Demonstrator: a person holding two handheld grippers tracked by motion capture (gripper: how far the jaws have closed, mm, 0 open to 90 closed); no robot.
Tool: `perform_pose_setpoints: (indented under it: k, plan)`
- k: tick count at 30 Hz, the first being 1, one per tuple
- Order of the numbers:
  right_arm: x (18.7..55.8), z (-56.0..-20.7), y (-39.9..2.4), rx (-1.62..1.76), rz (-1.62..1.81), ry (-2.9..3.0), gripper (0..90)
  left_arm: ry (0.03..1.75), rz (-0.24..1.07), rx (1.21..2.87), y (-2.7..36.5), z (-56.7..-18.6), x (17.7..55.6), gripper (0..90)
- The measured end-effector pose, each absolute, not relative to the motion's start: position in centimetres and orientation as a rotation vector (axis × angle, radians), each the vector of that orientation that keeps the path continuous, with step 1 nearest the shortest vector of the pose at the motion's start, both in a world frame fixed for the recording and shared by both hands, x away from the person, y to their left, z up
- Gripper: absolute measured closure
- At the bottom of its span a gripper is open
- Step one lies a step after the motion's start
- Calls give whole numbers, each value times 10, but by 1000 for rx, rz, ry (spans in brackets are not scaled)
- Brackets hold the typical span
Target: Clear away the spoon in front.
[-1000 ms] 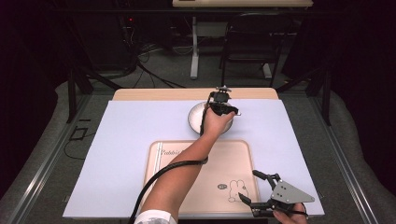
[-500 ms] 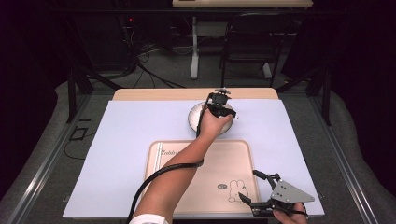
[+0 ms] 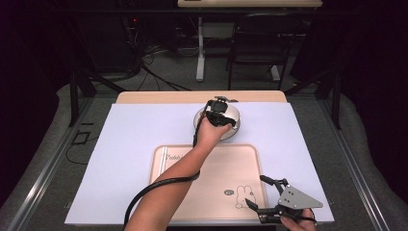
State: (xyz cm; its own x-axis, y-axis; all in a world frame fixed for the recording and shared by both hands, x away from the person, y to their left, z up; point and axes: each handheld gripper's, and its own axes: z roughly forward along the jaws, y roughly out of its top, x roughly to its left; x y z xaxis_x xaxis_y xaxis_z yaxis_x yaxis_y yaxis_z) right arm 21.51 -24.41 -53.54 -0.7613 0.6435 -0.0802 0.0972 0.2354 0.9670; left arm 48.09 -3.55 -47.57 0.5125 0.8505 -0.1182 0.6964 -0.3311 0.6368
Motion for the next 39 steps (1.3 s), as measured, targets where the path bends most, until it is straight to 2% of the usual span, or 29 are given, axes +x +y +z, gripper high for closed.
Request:
perform_pose_setpoints:
  k: [5,6,10,14,29,39]
  plan:
    - [216,-536,-244,679,1544,2049,145,1278,288,2108,-18,-474,482,414]
    - [216,-536,-244,676,1543,2049,145,1293,319,2114,-15,-474,483,441]
    - [216,-536,-244,677,1539,2049,145,1338,329,2114,1,-477,487,451]
    - [216,-536,-244,683,1542,2048,145,1365,293,2043,11,-475,487,467]
    - [216,-536,-244,679,1541,2051,145,1318,231,2008,-19,-480,471,311]
    - [216,-536,-244,677,1537,2053,145,1321,238,2011,-15,-479,469,310]
